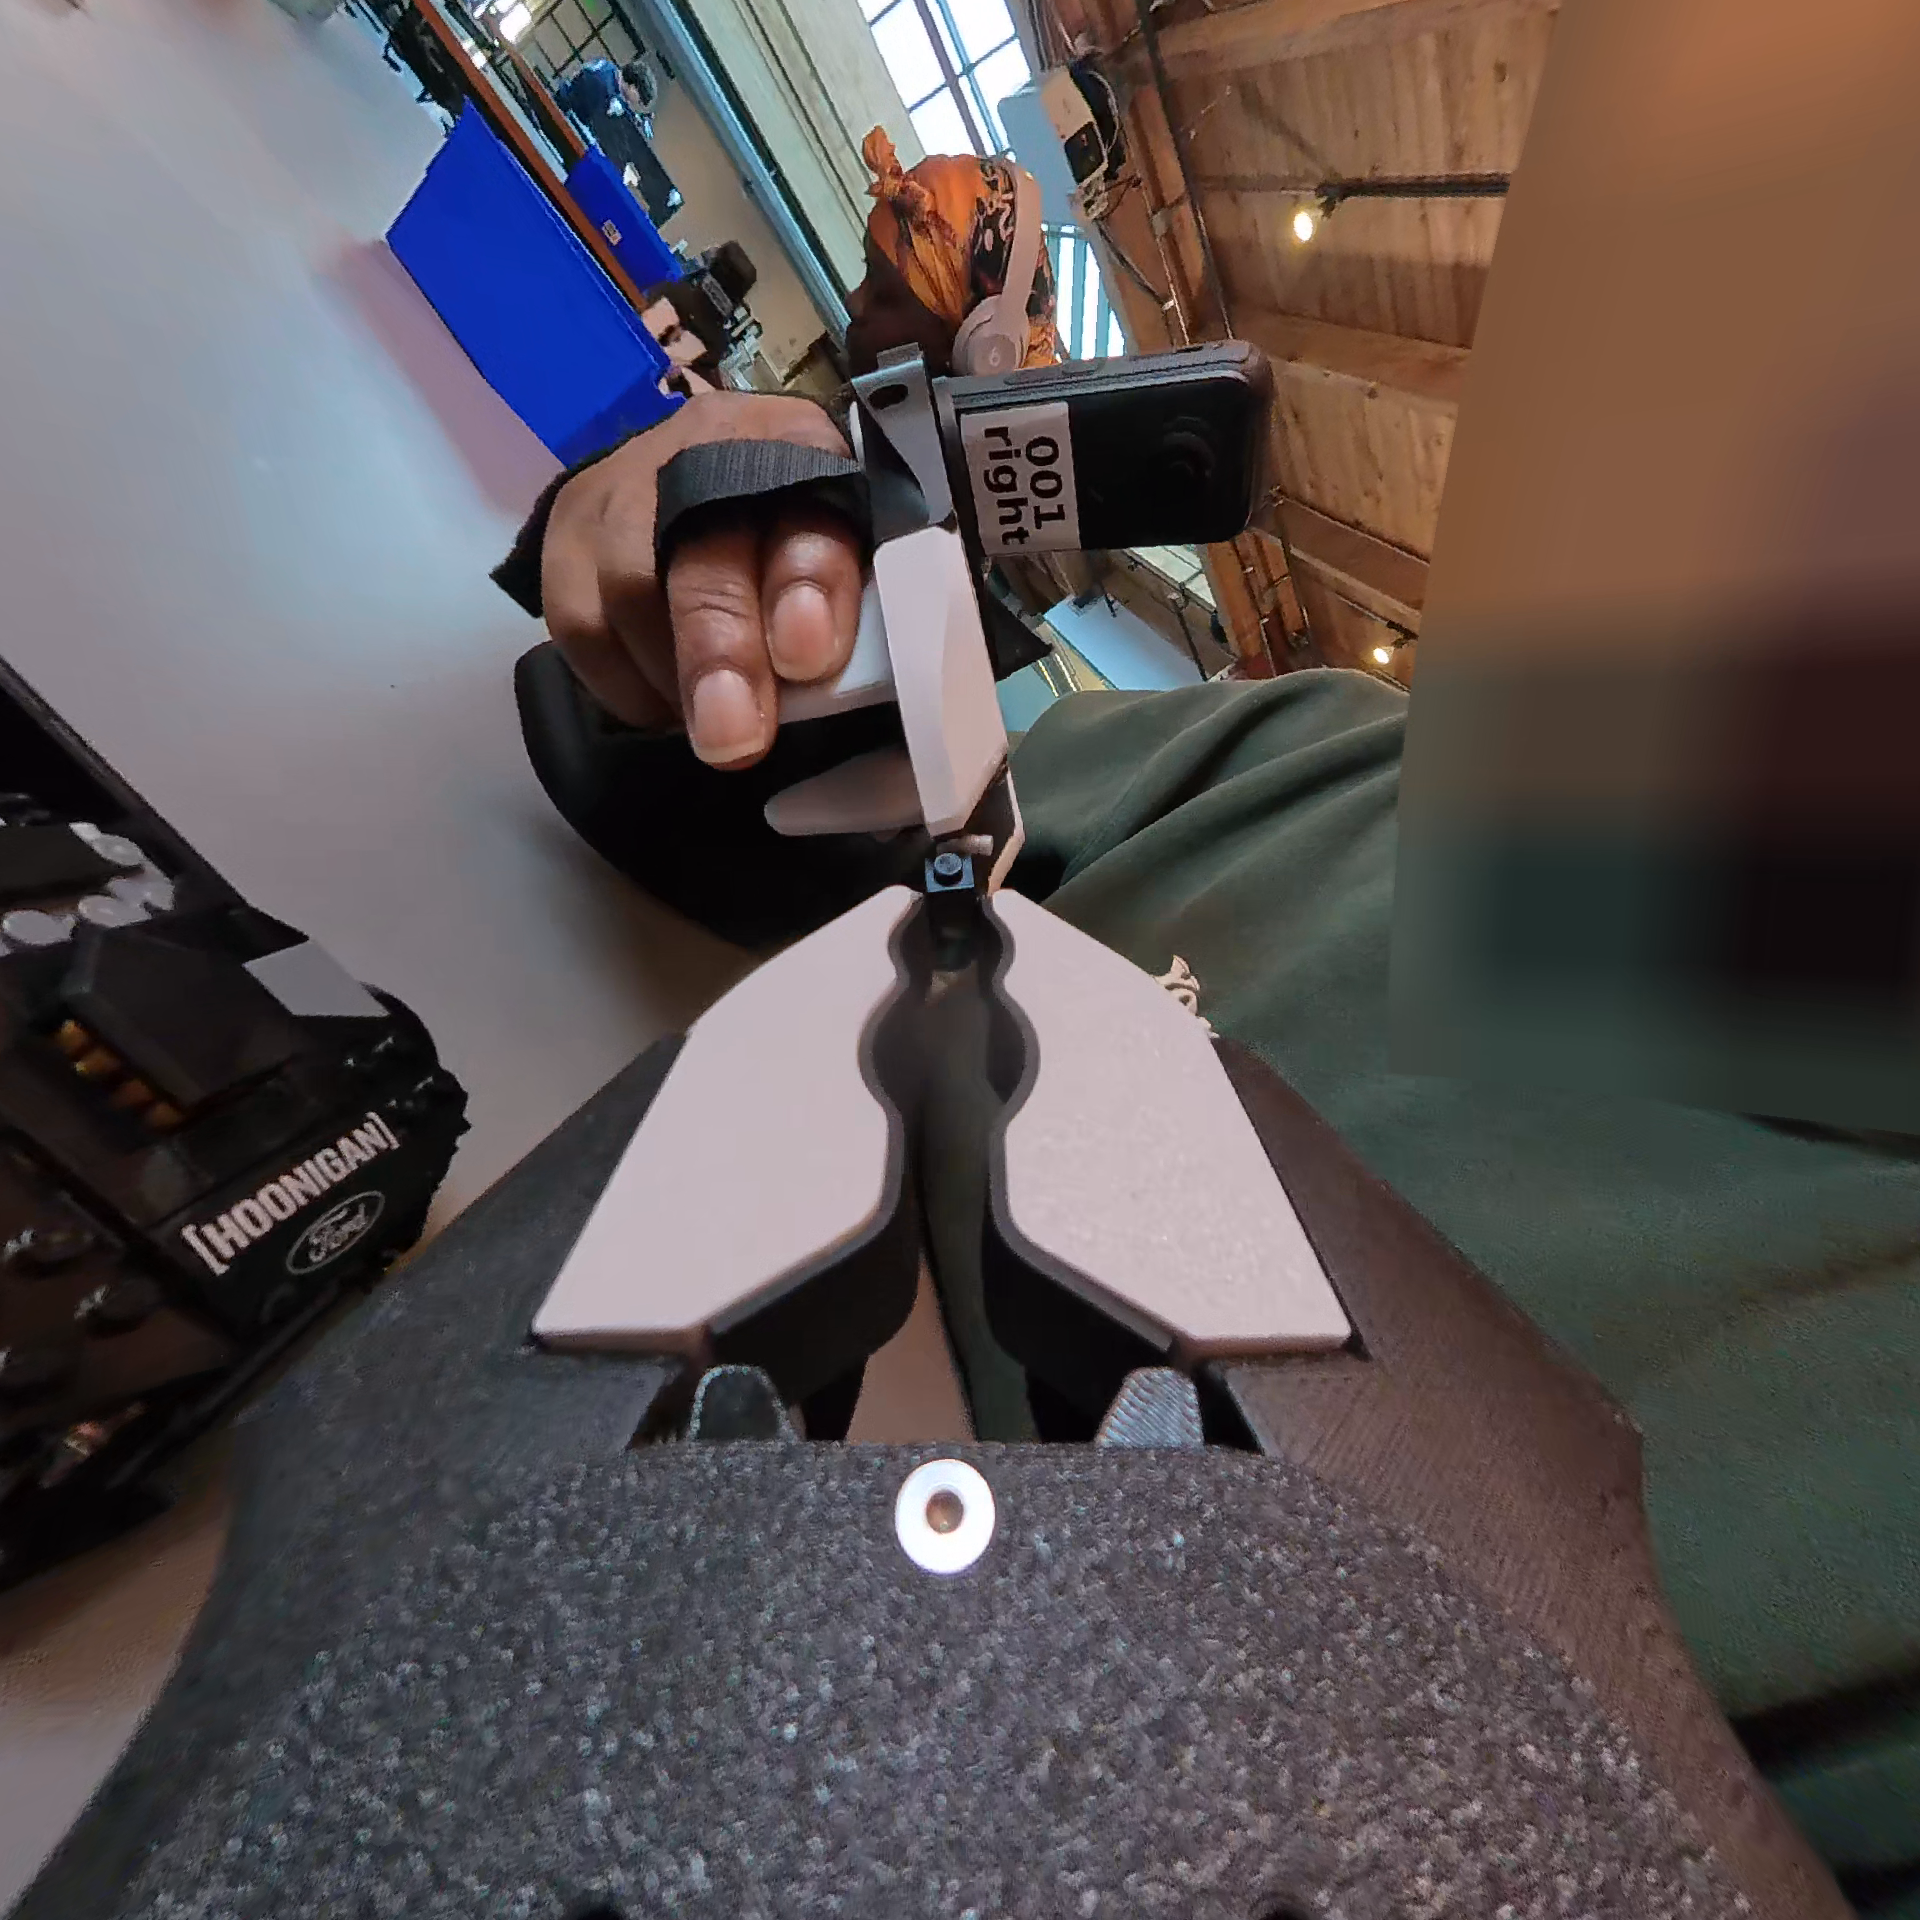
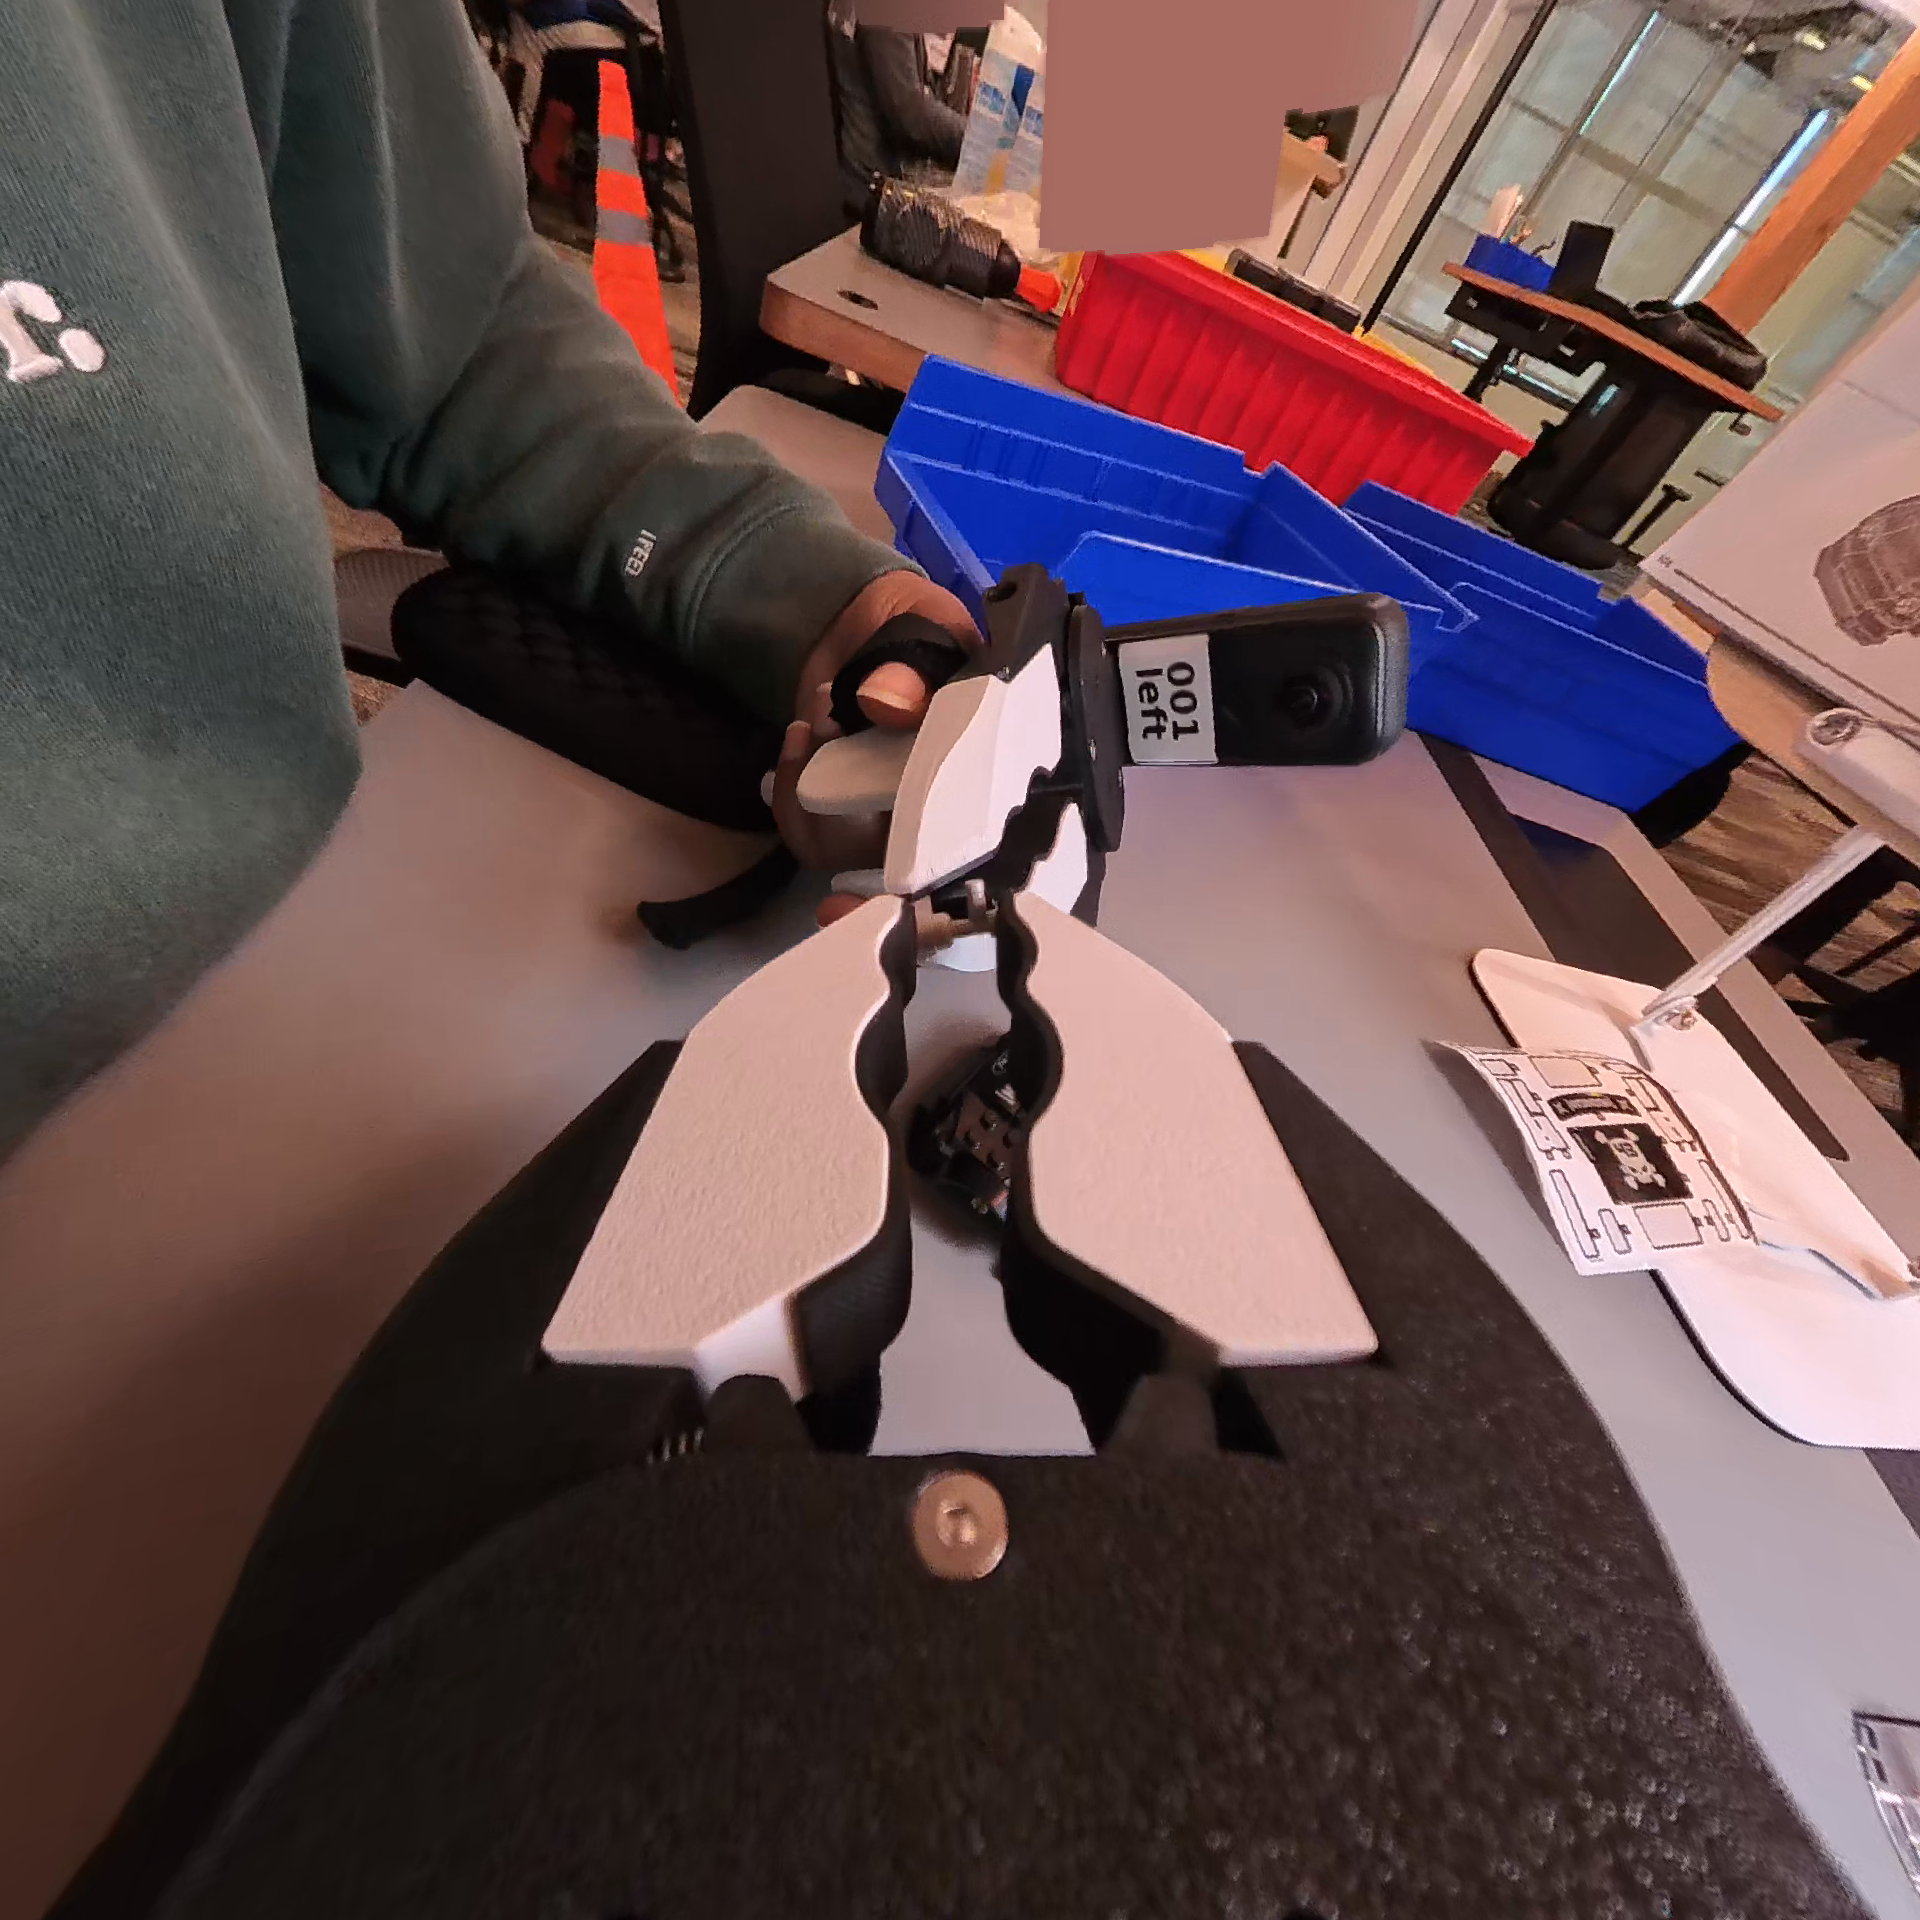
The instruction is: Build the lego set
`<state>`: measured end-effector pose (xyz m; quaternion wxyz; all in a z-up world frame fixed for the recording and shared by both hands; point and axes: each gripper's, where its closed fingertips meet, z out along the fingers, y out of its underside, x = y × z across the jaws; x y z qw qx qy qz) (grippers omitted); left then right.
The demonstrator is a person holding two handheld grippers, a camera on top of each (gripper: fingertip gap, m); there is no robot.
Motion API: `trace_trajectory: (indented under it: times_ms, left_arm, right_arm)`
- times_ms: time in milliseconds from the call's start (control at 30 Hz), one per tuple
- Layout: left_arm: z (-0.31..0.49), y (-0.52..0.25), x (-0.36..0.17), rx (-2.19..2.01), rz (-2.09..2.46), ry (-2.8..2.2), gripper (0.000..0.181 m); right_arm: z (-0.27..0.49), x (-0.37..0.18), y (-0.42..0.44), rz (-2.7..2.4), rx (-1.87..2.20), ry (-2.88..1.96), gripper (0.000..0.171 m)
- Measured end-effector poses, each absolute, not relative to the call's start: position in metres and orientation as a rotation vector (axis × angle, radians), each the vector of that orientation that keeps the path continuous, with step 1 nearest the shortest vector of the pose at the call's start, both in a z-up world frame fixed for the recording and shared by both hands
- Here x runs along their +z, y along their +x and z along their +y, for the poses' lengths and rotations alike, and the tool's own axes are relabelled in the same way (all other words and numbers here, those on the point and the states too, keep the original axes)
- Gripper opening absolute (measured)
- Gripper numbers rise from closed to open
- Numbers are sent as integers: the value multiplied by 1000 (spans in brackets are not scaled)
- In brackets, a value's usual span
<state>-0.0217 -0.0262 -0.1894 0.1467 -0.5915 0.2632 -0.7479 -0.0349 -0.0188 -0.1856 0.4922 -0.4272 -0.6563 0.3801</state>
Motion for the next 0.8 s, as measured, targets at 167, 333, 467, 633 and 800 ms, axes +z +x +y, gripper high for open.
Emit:
trace_trajectory:
  times_ms: [167,333,467,633,800]
  left_arm:
    - [-12,-24,-193,-1874,808,-1725,9]
    - [13,-34,-204,-1270,924,-1735,9]
    - [25,-39,-207,-927,994,-1696,9]
    - [28,-38,-210,-742,1058,-1663,9]
    - [29,-38,-210,-643,1086,-1639,9]
  right_arm:
    - [-6,-183,-35,-1514,981,-1171,23]
    - [12,-181,-34,-1399,1035,-1325,18]
    - [21,-193,-42,-1361,980,-1416,19]
    - [25,-197,-45,-1330,949,-1445,14]
    - [26,-199,-45,-1337,920,-1443,10]
